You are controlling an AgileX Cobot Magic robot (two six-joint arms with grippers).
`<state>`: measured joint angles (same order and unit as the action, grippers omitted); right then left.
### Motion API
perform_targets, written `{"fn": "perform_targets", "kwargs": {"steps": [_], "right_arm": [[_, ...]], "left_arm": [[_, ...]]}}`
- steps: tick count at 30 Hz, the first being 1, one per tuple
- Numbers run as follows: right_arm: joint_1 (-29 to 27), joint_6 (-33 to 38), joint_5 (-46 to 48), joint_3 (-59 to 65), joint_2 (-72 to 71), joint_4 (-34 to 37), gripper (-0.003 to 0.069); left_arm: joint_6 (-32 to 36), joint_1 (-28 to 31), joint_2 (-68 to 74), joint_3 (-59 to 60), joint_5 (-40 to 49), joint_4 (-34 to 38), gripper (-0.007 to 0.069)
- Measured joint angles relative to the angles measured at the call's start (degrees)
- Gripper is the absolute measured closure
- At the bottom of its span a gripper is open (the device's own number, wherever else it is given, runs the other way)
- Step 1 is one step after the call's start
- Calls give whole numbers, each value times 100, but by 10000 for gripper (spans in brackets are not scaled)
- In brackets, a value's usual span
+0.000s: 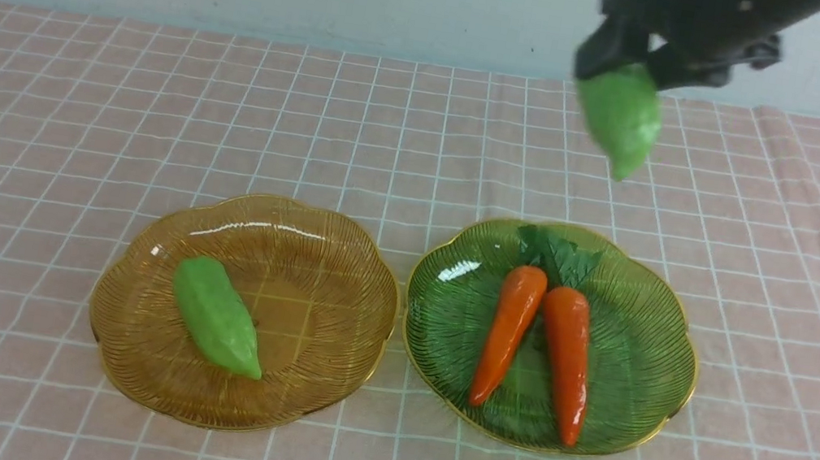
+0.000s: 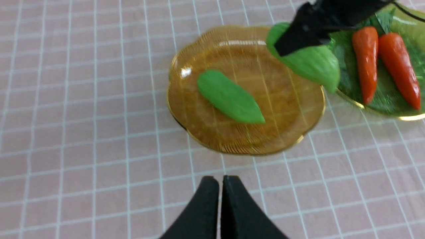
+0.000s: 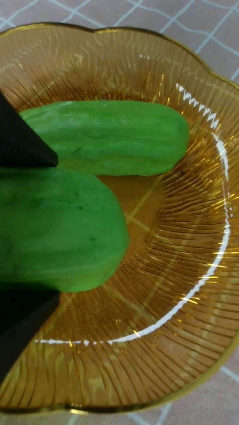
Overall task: Put different types of vegetables on the plate.
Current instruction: 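Carry the green vegetable from the table to the plate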
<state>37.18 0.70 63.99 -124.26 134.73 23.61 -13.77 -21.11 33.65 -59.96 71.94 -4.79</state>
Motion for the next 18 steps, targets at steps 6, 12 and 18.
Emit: {"fn": "perform_targets", "kwargs": {"steps": [6, 12, 18], "right_arm": [[26, -206, -51, -164, 175, 28, 142], [-476, -230, 710, -1397, -56, -92, 197], [-1169, -285, 776, -1057, -1969, -689, 546]], "left_arm": [[-220, 0, -953, 792, -10, 6, 628], [-226, 0, -1044, 881, 111, 28, 628], [-226, 0, -1044, 918, 111, 131, 628]]}}
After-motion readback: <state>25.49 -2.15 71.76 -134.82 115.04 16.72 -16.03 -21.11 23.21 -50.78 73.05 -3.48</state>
